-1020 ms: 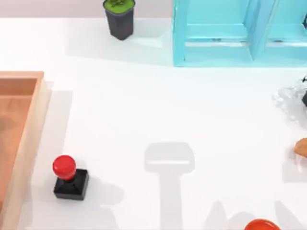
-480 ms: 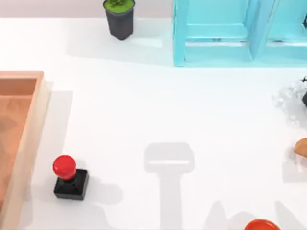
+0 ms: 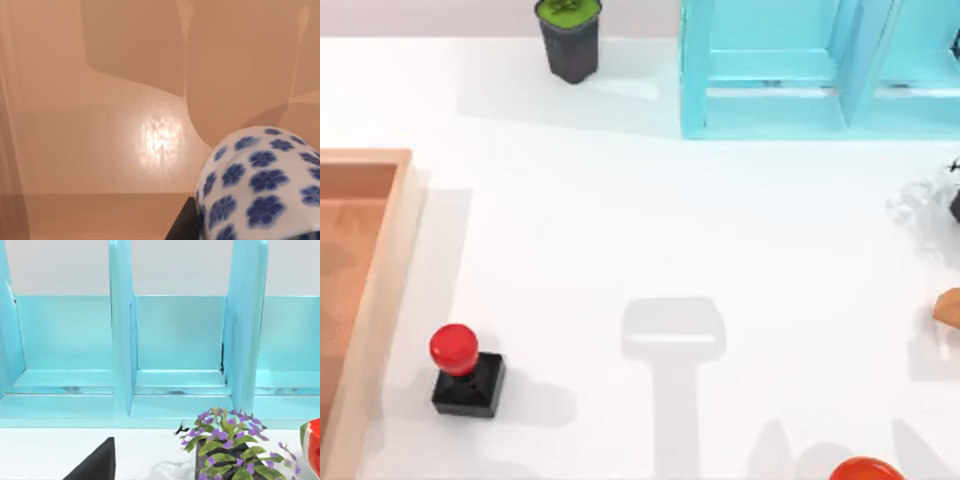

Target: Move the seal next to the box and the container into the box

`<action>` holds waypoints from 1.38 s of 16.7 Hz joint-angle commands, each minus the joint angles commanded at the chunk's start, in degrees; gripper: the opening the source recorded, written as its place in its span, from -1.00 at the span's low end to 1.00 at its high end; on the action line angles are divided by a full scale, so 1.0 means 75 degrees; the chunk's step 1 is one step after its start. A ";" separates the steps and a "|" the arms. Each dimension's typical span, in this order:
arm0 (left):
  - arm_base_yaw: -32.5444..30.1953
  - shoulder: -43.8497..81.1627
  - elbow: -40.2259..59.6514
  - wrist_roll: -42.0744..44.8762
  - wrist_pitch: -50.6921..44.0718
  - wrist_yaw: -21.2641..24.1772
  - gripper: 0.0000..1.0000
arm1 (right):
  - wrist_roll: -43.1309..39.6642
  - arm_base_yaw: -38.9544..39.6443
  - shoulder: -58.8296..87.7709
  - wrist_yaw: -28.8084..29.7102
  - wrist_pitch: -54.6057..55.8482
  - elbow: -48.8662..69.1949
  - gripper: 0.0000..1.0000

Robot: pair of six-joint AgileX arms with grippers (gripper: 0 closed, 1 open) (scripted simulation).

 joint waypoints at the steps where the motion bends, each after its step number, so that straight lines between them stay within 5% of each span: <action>1: 0.0000 0.0000 0.0000 0.0000 0.0000 0.0000 -1.00 | 0.0000 0.0000 0.0000 0.0000 0.0000 0.0000 1.00; 3: 0.0000 0.0000 0.0000 0.0000 0.0000 0.0000 -1.00 | 0.0000 0.0000 0.0000 0.0000 0.0000 0.0000 1.00; 16: 0.0000 0.0000 0.0000 0.0000 0.0000 0.0000 0.96 | 0.0000 0.0000 0.0000 0.0000 0.0000 0.0000 1.00; 23: 0.0000 0.0000 0.0000 0.0000 0.0000 0.0000 1.00 | 0.0000 0.0000 0.0000 0.0000 0.0000 0.0000 1.00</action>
